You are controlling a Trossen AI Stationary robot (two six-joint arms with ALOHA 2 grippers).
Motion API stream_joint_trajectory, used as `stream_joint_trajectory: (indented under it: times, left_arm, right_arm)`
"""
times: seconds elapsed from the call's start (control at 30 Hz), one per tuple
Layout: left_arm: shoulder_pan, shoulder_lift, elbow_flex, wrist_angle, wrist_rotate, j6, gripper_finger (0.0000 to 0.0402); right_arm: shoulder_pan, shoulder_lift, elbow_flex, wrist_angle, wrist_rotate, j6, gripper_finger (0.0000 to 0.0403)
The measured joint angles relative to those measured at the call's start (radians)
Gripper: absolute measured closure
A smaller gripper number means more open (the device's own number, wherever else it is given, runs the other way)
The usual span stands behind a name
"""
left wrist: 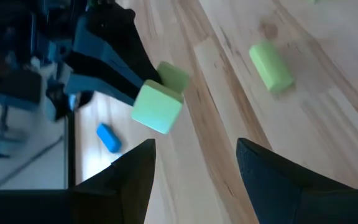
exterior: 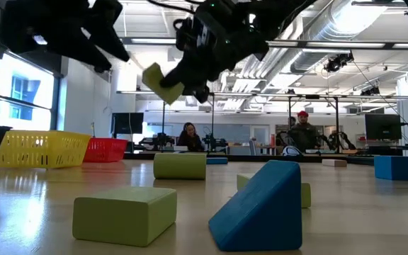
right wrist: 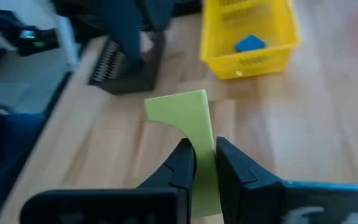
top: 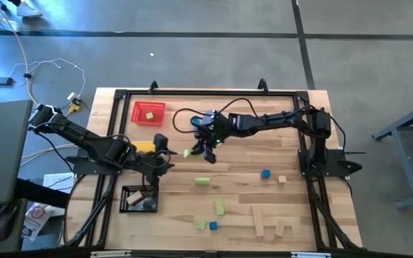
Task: Sort & place blocks by color
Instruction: Put the green block into the red basket
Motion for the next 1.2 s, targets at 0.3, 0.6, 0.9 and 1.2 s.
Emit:
stream_joint_trajectory:
  times: [0.3, 0.6, 0.9, 1.2]
  left_arm:
    - [0.0, 0.0, 0.0, 0.125, 0.0, 0.115, 0.0192]
    - [0.0, 0.0, 0.0, 0.208, 0.0, 0.133, 0.0192]
    - [0.011, 0.0, 0.0, 0.238, 0.044, 0.146, 0.0192]
    - [0.08, 0.0, 0.0, 0.25, 0.136, 0.124, 0.0192]
  right_arm:
    - [0.018, 0.0, 0.052, -0.009, -0.1, 0.009, 0.0381]
    - [0.04, -0.001, 0.084, -0.008, -0.102, -0.001, 0.0381]
    - [0.049, -0.001, 0.084, 0.011, -0.1, 0.022, 0.0381]
    - [0.05, -0.001, 0.084, 0.023, -0.101, 0.044, 0.0381]
